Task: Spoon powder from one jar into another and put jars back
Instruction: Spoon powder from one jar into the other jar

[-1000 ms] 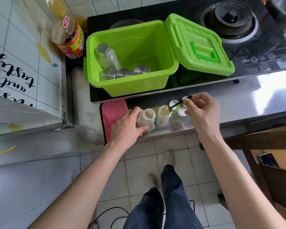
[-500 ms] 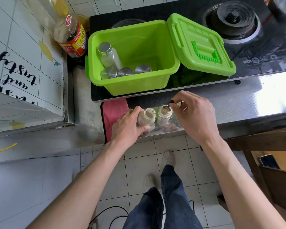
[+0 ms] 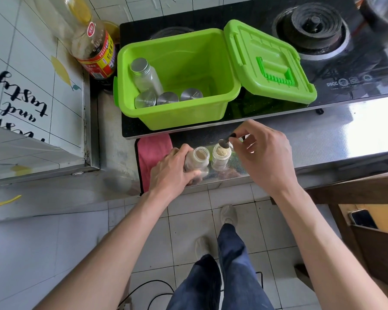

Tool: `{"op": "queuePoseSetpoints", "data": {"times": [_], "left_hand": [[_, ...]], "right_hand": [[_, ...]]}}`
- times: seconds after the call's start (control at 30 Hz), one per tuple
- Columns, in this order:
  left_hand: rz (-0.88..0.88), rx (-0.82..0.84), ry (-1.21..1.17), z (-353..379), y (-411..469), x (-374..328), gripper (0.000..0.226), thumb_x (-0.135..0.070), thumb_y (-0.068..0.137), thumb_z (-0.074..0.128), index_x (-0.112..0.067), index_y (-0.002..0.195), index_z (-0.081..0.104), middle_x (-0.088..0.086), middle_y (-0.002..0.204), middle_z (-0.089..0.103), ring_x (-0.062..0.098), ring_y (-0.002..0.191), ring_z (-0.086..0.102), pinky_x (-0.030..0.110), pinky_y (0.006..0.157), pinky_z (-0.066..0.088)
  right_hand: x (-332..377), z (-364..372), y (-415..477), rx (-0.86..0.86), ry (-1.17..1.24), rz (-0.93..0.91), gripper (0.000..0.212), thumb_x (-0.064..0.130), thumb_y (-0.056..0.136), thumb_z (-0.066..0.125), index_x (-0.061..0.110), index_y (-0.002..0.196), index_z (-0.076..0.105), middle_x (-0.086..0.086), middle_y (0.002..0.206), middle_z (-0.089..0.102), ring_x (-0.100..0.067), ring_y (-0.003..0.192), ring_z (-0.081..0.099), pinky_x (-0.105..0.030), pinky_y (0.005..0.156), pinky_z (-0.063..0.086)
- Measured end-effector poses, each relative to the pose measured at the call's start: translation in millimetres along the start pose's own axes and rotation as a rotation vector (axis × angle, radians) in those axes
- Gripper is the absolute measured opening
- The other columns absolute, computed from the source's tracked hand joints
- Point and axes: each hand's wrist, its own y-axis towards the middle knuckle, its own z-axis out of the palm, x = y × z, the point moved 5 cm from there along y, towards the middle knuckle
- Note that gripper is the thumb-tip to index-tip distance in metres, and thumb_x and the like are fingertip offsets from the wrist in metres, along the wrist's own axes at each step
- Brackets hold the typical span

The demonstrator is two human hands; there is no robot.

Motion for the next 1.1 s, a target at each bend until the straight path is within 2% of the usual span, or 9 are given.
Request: {"op": "queuePoseSetpoints", "data": {"times": [0.13,0.3,0.43,0.57,0.73,0.8,0.87,1.0,1.1], "left_hand": [[0.000,-0.001,-0.009,0.5,0.9,0.9,0.046,-0.053,0.086,0.076,-0.038,0.120,0.047,-0.012,0.113,0.061,0.017,0.092,0.061,0.032,0.067,0.040],[-0.015,0.009,-0.024,-0.3,0.2,1.0,0.047,-0.053,0.085,0.075,-0.039,0.121,0.048,-0.012,0.113,0.060,0.018,0.090,0.059,0.033,0.067,0.039],[-0.019,0.010,-0.025,-0.5,-0.3,0.2,0.046,-0.052,0.085,0.075,-0.038,0.120,0.048,-0.012,0.113,0.060,0.018,0.091,0.061,0.033,0.067,0.039],[-0.024,0.022,-0.028,-0.8,0.3,-0.1,0.045,-0.052,0.086,0.073,-0.038,0.120,0.048,-0.011,0.112,0.059,0.016,0.086,0.057,0.032,0.067,0.038],[-0.032,0.020,-0.010,-0.5,0.5,0.7,0.046,-0.052,0.087,0.076,-0.038,0.120,0.047,-0.011,0.114,0.060,0.016,0.087,0.058,0.033,0.066,0.039],[-0.031,0.016,-0.008,-0.3,0.5,0.9,0.046,-0.052,0.086,0.077,-0.038,0.119,0.047,-0.011,0.114,0.061,0.018,0.092,0.062,0.033,0.066,0.039],[-0.031,0.012,-0.007,0.0,0.1,1.2,0.047,-0.051,0.086,0.078,-0.037,0.119,0.048,-0.012,0.114,0.061,0.019,0.095,0.064,0.033,0.066,0.040],[-0.025,-0.004,-0.013,-0.8,0.4,1.6,0.049,-0.051,0.085,0.079,-0.037,0.120,0.048,-0.011,0.114,0.061,0.020,0.098,0.065,0.033,0.066,0.041],[-0.013,-0.010,-0.017,-0.2,0.6,1.2,0.051,-0.052,0.084,0.080,-0.038,0.121,0.048,-0.011,0.114,0.062,0.020,0.097,0.066,0.033,0.065,0.043]], "right_hand": [[-4.0,-4.3,-2.3,-0.075,0.203,0.121,0.010,0.022,0.091,0.073,0.019,0.085,0.066,0.012,0.074,0.068,-0.009,0.067,0.065,-0.037,0.063,0.055],[6.2,6.5,-9.6,-0.063,0.320,0.136,0.010,0.018,0.091,0.074,0.015,0.083,0.067,0.011,0.076,0.070,-0.010,0.068,0.065,-0.030,0.062,0.053],[14.3,29.2,-12.6,0.019,0.261,0.066,0.009,0.020,0.091,0.073,0.017,0.085,0.065,0.015,0.071,0.065,-0.007,0.065,0.065,-0.035,0.060,0.054],[21.9,50.1,-11.0,0.099,0.051,-0.125,0.009,0.020,0.092,0.069,0.021,0.088,0.061,0.012,0.080,0.062,-0.011,0.062,0.061,-0.038,0.053,0.049],[18.2,67.6,-5.1,0.214,-0.119,-0.204,0.008,0.024,0.093,0.064,0.023,0.088,0.059,0.009,0.081,0.063,-0.017,0.068,0.062,-0.030,0.047,0.042],[14.4,70.3,-1.3,0.247,-0.131,-0.150,0.006,0.024,0.093,0.065,0.023,0.089,0.060,0.012,0.075,0.059,-0.018,0.069,0.059,-0.025,0.047,0.030],[9.0,74.0,3.3,0.284,-0.106,-0.066,0.005,0.027,0.093,0.065,0.023,0.090,0.063,0.012,0.075,0.062,-0.017,0.070,0.057,-0.025,0.049,0.026],[-2.2,84.1,8.7,0.332,0.126,0.116,0.007,0.026,0.086,0.072,0.022,0.083,0.067,0.011,0.078,0.070,-0.003,0.063,0.054,-0.029,0.056,0.043],[-9.4,84.1,7.9,0.314,0.303,0.289,0.010,0.019,0.082,0.076,0.015,0.078,0.068,0.003,0.072,0.072,-0.006,0.056,0.053,-0.027,0.056,0.041]]}}
